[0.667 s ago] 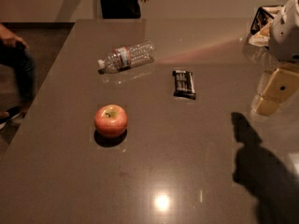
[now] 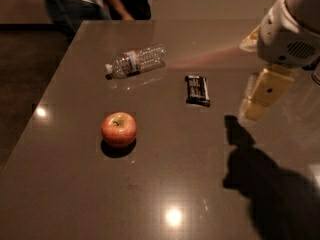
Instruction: Move apple near rxbar chocolate
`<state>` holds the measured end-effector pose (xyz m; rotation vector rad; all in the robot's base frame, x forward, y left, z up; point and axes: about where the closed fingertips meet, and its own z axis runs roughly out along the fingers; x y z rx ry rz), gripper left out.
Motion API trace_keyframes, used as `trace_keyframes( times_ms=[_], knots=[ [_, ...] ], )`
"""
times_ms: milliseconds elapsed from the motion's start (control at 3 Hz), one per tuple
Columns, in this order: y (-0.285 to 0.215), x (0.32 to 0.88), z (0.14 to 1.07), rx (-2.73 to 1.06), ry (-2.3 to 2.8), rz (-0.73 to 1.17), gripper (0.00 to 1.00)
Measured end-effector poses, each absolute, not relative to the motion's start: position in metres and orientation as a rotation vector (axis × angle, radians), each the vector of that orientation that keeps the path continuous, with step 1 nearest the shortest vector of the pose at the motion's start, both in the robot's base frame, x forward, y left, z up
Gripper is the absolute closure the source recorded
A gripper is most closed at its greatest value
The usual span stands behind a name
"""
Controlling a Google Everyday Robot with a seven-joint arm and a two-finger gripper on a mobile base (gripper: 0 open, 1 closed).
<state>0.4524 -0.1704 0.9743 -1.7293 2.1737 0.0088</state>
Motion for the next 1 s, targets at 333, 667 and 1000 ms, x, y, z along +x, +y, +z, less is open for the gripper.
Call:
trace_keyframes(
  times_ms=[333, 667, 1000],
  knots=[
    [-0.117, 0.464, 0.956, -1.809, 2.099, 0.133, 0.0],
    [-0.069, 0.469, 0.941, -1.878, 2.007, 0.224, 0.0],
    [-0.026, 0.471, 0.924, -1.938, 1.954, 0.261, 0.0]
  ],
)
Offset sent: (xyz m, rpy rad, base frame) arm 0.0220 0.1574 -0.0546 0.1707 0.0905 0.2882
